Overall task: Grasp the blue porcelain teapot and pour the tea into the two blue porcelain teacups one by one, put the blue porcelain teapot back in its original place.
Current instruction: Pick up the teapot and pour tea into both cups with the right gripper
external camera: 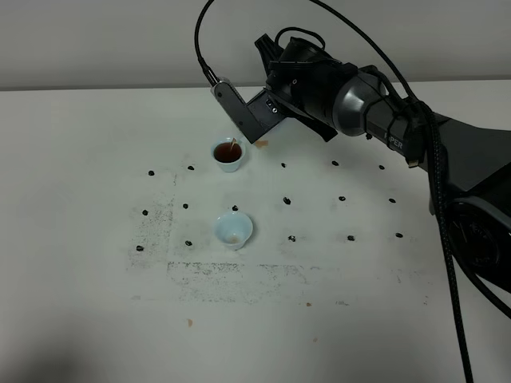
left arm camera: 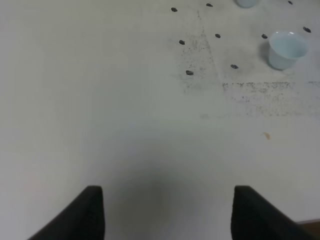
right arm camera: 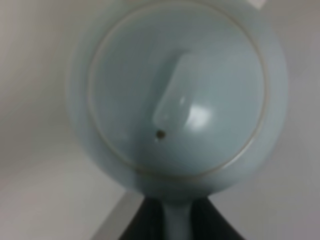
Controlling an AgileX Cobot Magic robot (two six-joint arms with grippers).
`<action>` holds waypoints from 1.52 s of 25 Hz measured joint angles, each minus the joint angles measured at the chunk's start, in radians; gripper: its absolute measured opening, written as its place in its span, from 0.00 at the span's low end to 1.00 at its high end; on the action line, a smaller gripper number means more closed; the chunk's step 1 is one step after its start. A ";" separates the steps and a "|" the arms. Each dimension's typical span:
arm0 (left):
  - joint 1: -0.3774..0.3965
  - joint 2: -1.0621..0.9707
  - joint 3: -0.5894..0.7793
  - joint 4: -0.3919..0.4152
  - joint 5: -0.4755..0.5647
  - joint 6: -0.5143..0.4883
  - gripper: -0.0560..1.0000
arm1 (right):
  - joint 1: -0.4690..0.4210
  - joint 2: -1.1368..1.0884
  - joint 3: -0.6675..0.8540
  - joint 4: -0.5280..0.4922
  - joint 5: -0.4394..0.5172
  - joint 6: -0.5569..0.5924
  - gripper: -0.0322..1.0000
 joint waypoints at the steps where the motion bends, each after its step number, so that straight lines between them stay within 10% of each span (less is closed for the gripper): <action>1: 0.000 0.000 0.000 0.000 0.000 0.000 0.59 | 0.000 0.000 0.000 0.010 0.011 0.000 0.11; 11: 0.000 0.000 0.000 0.000 0.000 0.000 0.59 | 0.000 -0.121 0.000 0.124 0.097 0.155 0.11; 24: 0.000 0.000 0.000 0.000 0.000 0.000 0.59 | -0.006 -0.268 0.002 0.441 0.447 0.841 0.11; 38: 0.000 0.000 0.000 0.000 0.000 0.000 0.59 | -0.060 -0.271 0.335 0.602 0.139 0.967 0.11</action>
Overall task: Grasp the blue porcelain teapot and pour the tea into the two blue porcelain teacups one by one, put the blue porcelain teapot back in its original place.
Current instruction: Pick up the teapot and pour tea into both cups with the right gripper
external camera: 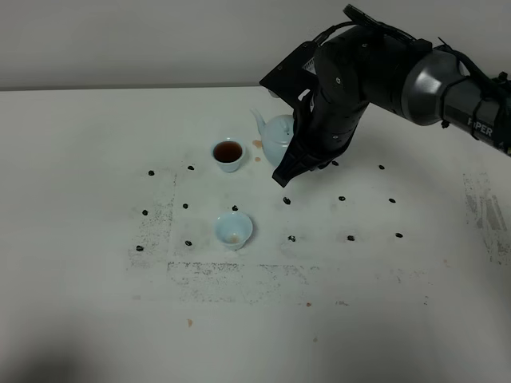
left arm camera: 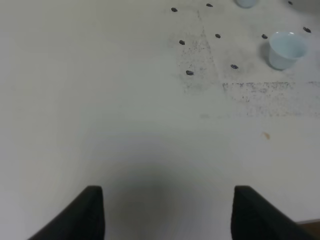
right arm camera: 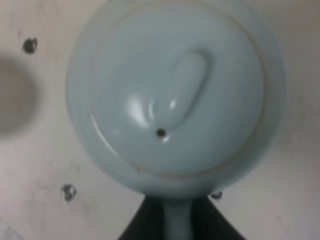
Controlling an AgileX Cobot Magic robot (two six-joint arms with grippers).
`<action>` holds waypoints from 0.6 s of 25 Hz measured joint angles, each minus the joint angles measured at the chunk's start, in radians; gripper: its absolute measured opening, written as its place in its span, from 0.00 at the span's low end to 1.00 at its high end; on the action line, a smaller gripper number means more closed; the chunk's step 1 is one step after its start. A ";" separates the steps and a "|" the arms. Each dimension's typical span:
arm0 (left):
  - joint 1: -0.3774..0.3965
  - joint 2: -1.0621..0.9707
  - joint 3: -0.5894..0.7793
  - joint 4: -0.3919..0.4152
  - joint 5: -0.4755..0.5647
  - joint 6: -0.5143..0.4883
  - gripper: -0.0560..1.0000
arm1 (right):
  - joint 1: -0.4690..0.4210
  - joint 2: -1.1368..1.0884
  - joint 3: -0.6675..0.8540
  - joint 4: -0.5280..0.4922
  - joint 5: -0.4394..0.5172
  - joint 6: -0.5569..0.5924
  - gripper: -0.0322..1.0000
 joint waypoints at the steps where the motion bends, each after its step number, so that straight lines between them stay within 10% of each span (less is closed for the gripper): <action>1: 0.000 0.000 0.000 0.000 0.000 0.000 0.59 | -0.006 0.000 0.018 0.013 -0.026 0.000 0.11; 15: 0.000 0.000 0.000 0.000 0.000 0.000 0.59 | -0.039 0.073 0.092 0.100 -0.204 -0.050 0.11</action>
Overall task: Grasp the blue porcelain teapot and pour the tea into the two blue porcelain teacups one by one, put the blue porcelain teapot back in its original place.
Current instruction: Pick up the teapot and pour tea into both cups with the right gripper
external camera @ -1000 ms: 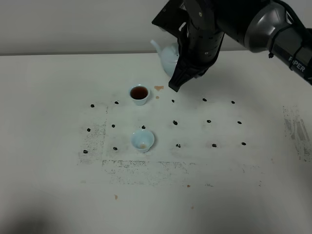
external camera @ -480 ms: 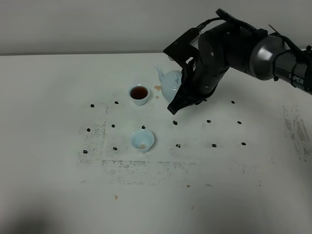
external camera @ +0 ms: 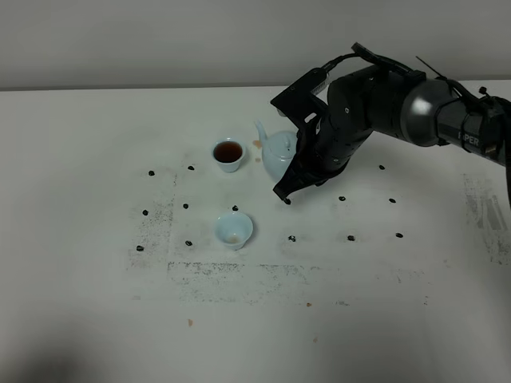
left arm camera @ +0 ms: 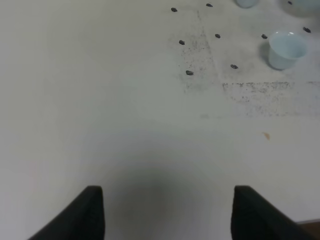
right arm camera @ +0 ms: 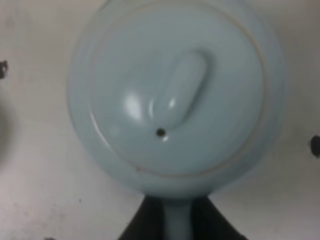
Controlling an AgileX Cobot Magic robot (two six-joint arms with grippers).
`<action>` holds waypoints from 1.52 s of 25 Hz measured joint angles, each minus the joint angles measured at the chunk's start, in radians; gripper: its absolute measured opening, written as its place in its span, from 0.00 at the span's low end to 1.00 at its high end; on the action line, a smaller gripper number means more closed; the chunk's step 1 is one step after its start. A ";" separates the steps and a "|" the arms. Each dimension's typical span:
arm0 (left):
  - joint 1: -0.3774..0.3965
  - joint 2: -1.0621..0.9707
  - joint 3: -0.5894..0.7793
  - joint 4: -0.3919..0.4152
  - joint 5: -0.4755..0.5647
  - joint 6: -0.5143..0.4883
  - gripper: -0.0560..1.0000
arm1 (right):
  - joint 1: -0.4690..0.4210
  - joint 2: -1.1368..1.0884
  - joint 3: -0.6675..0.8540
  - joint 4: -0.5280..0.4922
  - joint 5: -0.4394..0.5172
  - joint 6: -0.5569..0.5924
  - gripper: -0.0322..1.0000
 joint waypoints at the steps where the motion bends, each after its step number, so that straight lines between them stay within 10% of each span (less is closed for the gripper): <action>1: 0.000 0.000 0.000 0.000 0.000 0.000 0.59 | 0.000 0.007 0.001 0.000 -0.004 -0.001 0.11; 26: 0.000 0.000 0.000 0.000 0.000 0.000 0.59 | 0.051 -0.209 0.149 -0.130 0.139 -0.006 0.11; 38: 0.000 0.000 0.000 0.000 0.000 0.000 0.59 | 0.157 -0.242 0.203 -0.266 0.096 -0.258 0.11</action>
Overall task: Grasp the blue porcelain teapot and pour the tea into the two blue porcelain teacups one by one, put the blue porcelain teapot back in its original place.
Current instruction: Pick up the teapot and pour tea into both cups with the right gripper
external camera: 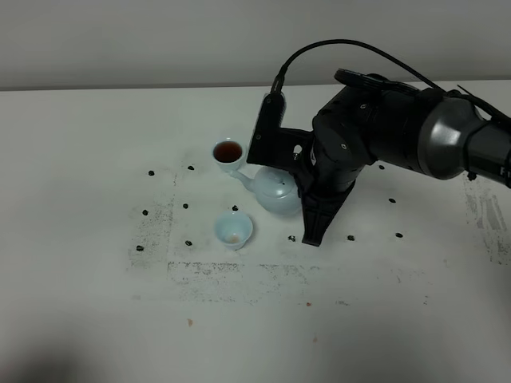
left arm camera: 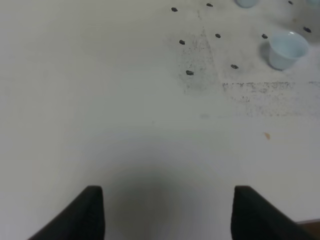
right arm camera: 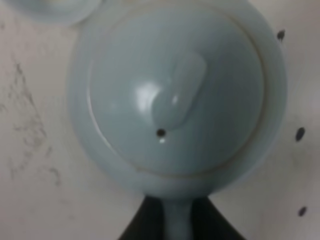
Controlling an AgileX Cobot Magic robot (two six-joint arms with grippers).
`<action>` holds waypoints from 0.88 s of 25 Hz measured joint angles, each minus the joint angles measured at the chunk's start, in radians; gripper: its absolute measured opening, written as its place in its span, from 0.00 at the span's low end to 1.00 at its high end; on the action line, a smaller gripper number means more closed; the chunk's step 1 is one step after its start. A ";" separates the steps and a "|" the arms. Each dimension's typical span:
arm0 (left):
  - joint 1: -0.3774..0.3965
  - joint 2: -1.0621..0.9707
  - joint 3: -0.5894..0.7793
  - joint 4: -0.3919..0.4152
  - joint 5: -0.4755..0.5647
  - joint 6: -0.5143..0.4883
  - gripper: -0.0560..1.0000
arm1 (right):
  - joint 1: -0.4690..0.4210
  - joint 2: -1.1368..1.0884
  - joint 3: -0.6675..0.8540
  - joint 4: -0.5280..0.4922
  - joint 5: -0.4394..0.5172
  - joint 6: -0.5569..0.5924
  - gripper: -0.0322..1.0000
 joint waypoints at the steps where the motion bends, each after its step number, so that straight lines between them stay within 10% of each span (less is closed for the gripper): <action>1: 0.000 0.000 0.000 0.000 0.000 0.000 0.59 | 0.001 0.000 0.000 -0.016 0.011 -0.013 0.11; 22: 0.000 0.000 0.000 0.000 0.000 0.000 0.59 | 0.113 0.001 0.043 -0.364 0.060 -0.007 0.11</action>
